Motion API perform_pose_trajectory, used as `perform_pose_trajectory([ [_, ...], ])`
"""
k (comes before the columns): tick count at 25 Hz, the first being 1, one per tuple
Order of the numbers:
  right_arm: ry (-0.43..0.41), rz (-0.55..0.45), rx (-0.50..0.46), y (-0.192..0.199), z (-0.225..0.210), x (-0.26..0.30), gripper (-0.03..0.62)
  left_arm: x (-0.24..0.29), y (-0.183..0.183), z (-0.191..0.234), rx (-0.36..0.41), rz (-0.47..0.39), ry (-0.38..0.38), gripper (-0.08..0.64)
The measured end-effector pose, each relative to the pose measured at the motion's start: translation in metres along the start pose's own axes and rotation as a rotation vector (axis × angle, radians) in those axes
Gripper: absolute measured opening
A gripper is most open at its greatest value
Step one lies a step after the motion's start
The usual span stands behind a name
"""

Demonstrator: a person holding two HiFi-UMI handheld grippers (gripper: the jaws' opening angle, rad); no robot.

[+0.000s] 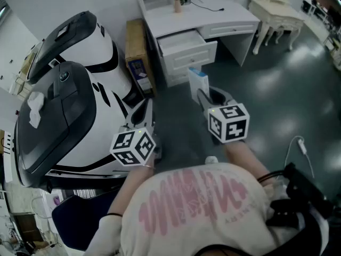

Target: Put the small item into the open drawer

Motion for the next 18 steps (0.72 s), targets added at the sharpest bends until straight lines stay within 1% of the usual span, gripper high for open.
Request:
perform_pose_trajectory([
  [5, -0.026, -0.01, 0.016, 0.001, -0.021, 0.007, 0.1, 0.019, 0.005, -0.005, -0.004, 0.003, -0.023, 0.034],
  [10, -0.107, -0.047, 0.043, -0.008, -0.054, 0.017, 0.101, 0.043, 0.009, -0.016, -0.013, -0.008, -0.063, 0.034],
  [14, -0.182, -0.036, 0.02, -0.017, -0.086, 0.023, 0.101, 0.063, 0.011, -0.029, -0.029, -0.024, -0.091, 0.034],
  [18, -0.228, -0.018, -0.006, -0.024, -0.121, 0.029, 0.101, 0.082, 0.018, -0.043, -0.05, -0.06, -0.127, 0.034],
])
Point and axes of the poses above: the fingertips, and each gripper's own axes: x forward along the fingers, z to its left, y out of its underside, the point moved 10 cm from there along -x, backward along the fingers, and after that the axes turned 1 degree about y, right-handed, at the moved point
